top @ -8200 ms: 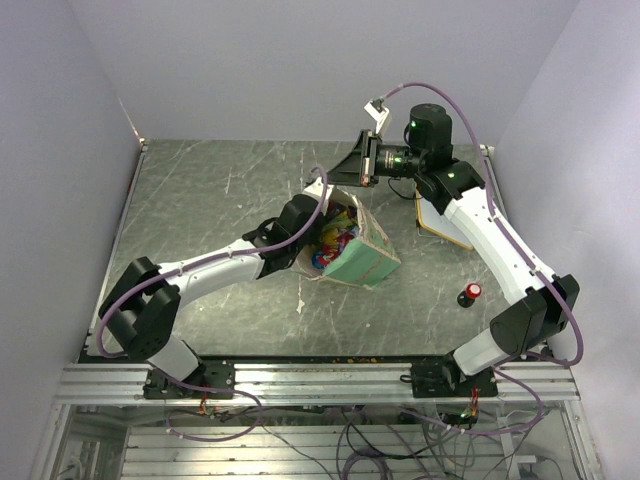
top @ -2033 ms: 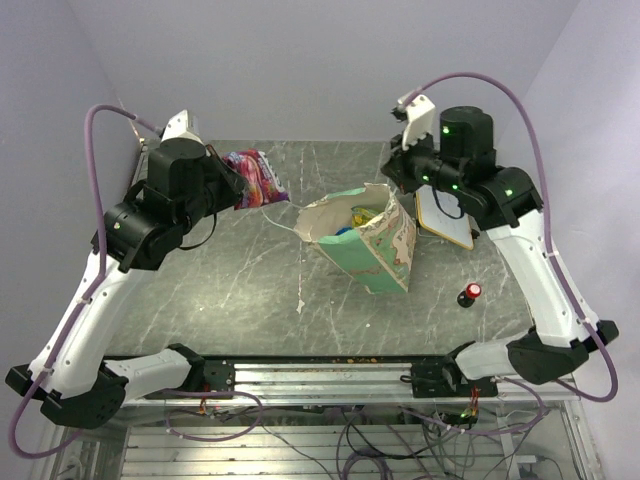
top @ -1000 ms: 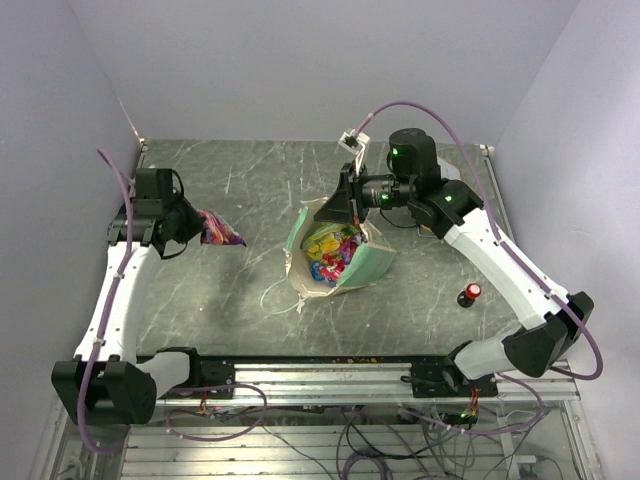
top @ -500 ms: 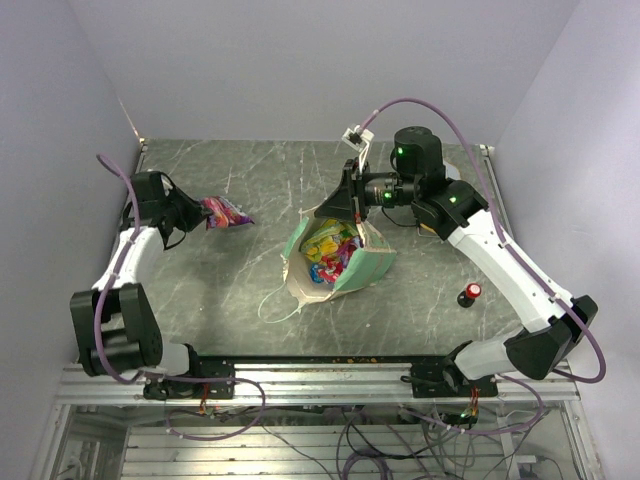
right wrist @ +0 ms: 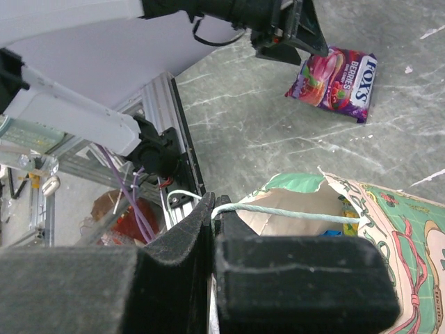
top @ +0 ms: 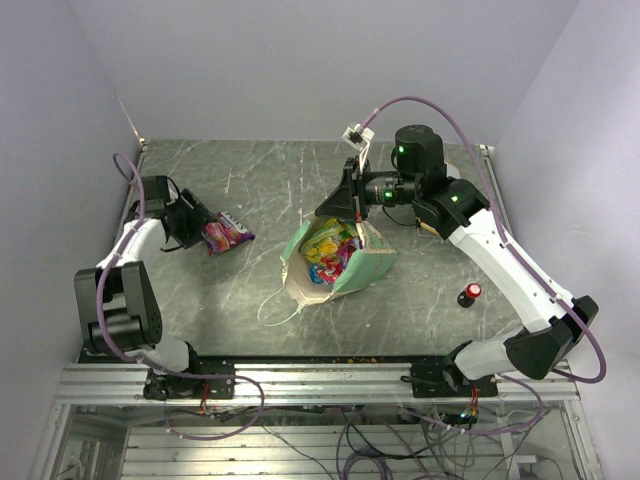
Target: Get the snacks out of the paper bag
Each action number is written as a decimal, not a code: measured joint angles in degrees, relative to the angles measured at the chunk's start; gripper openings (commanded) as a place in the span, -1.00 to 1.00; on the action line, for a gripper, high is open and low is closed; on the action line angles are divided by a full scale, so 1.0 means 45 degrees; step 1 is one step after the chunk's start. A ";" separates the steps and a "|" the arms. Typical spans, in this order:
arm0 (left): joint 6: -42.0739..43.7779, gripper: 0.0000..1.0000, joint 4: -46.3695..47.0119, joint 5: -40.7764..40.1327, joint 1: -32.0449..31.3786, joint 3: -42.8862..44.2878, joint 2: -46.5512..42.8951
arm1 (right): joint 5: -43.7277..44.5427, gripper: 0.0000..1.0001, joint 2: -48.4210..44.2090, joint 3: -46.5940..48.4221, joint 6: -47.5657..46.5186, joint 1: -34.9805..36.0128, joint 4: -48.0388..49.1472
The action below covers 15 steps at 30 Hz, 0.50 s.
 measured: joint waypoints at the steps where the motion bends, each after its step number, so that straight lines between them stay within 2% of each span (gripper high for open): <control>1: 0.0005 0.78 -0.0180 -0.0015 0.0000 -0.0053 -0.0481 | -0.0010 -1.00 0.0000 0.0000 0.0000 0.0000 -0.0034; 3: -0.0019 0.85 -0.0544 0.0000 0.0005 -0.0131 -0.1457 | -0.0010 -1.00 0.0000 0.0000 0.0000 0.0000 -0.0044; 8: -0.0442 0.84 -0.1506 0.0107 -0.0427 -0.0447 -0.4133 | -0.0112 -1.00 0.0000 0.0000 -0.0097 0.0000 -0.0121; 12: -0.1132 0.69 -0.1787 0.0194 -0.2089 -0.1341 -0.6518 | -0.0160 -1.00 0.0000 0.0000 -0.0228 0.0000 -0.0238; 15: -0.1647 0.39 -0.1841 0.0359 -0.3337 -0.2006 -0.7732 | -0.0107 -1.00 0.0000 0.0000 -0.0272 0.0000 -0.0272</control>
